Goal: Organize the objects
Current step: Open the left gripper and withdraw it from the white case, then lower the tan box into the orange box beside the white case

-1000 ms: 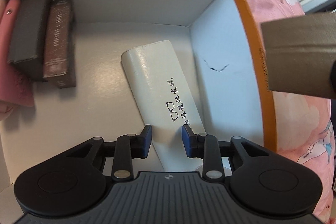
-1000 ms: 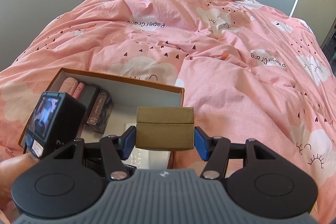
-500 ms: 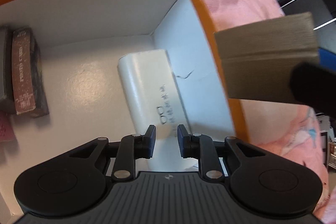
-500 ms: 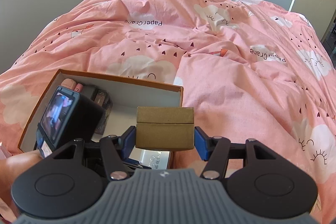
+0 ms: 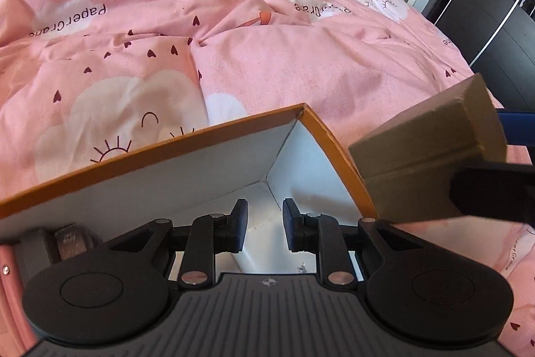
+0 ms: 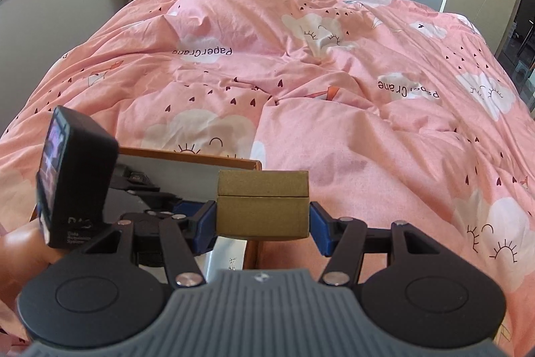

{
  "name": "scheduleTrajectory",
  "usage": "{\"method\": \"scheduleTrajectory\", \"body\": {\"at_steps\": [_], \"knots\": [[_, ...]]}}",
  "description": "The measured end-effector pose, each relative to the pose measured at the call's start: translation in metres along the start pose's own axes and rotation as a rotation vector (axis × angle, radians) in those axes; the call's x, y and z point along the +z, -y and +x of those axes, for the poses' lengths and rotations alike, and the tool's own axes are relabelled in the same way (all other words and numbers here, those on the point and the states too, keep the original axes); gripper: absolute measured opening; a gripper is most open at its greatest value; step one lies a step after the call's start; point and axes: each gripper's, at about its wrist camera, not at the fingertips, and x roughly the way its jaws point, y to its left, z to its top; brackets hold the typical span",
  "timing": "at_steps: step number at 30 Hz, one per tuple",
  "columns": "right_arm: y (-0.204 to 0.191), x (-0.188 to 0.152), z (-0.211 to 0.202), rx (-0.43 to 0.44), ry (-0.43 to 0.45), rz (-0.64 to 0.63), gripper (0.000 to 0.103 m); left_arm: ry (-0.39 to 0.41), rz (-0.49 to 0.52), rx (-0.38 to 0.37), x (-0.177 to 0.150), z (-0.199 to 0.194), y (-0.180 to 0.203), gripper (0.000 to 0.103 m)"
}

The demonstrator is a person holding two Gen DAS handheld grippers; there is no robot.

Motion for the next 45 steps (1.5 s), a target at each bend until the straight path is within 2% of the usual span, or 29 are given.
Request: {"method": "scheduleTrajectory", "body": {"at_steps": [8,11,16,18,22,26,28,33,36,45], "knots": [[0.000,0.003,0.010,-0.012,-0.003,-0.014,0.060,-0.067,-0.070,-0.063,-0.004,0.023,-0.013,0.024],[0.001,0.004,0.011,-0.015,-0.007,-0.014,0.060,-0.111,-0.140,-0.135,-0.007,0.029,-0.020,0.024],[0.002,0.004,0.010,-0.011,-0.010,-0.011,0.060,-0.106,-0.168,-0.130,-0.010,0.027,-0.022,0.024],[0.002,0.004,0.009,-0.001,-0.012,-0.003,0.060,-0.071,-0.178,-0.130,-0.010,0.019,-0.023,0.024],[-0.002,0.006,0.003,0.024,0.006,0.007,0.060,-0.018,-0.194,-0.054,-0.008,-0.011,-0.029,0.025],[-0.009,0.010,0.002,0.102,0.003,0.030,0.060,-0.008,-0.230,0.051,-0.012,-0.042,-0.043,0.025],[-0.015,0.012,0.007,0.139,-0.010,0.043,0.060,0.002,-0.222,0.060,-0.017,-0.055,-0.046,0.024],[-0.034,0.014,0.029,0.155,-0.046,0.045,0.060,0.002,-0.169,0.053,-0.037,-0.074,-0.042,0.024],[-0.044,0.013,0.045,0.140,-0.074,0.042,0.060,0.007,-0.146,0.074,-0.045,-0.075,-0.039,0.024],[-0.065,0.006,0.087,0.005,-0.101,-0.009,0.060,0.006,-0.131,0.096,-0.050,-0.066,-0.037,0.024]]}}
